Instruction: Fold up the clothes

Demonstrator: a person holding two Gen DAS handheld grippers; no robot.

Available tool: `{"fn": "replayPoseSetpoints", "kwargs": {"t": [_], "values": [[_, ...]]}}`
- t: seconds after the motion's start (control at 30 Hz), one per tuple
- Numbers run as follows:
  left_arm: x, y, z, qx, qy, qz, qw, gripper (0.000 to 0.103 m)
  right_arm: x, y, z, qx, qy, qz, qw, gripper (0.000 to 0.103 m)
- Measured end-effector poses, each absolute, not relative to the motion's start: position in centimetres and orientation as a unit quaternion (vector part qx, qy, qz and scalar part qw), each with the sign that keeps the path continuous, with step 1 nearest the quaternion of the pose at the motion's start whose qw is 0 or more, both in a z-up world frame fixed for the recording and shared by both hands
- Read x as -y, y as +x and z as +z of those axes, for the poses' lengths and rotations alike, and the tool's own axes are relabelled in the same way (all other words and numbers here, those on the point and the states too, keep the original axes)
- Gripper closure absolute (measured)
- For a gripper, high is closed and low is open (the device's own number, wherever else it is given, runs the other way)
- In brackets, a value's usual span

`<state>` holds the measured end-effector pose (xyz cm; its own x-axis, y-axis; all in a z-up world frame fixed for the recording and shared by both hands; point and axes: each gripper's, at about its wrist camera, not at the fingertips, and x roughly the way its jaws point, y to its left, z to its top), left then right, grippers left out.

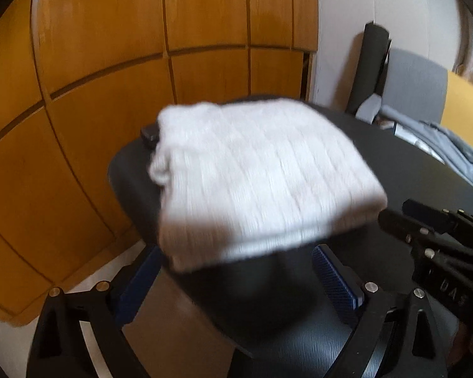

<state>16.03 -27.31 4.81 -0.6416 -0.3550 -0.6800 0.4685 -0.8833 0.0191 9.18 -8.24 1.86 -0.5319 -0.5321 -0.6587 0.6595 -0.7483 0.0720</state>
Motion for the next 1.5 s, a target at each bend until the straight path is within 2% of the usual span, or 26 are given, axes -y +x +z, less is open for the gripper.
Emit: {"fn": "replayPoseSetpoints", "kwargs": {"t": [0.57, 1.27, 1.5], "values": [[25.8, 18.2, 2.7, -0.091, 0.395, -0.875, 0.265, 0.0, 8.5, 13.1, 0.6, -0.15, 0.28, -0.874, 0.369, 0.064], [26.5, 18.9, 3.0, -0.124, 0.391, -0.878, 0.247, 0.0, 8.0, 12.0, 0.3, -0.116, 0.295, -0.874, 0.368, 0.064], [27.3, 19.3, 2.4, -0.157, 0.395, -0.871, 0.246, 0.0, 7.6, 11.8, 0.2, -0.106, 0.297, -0.875, 0.367, 0.064]]}}
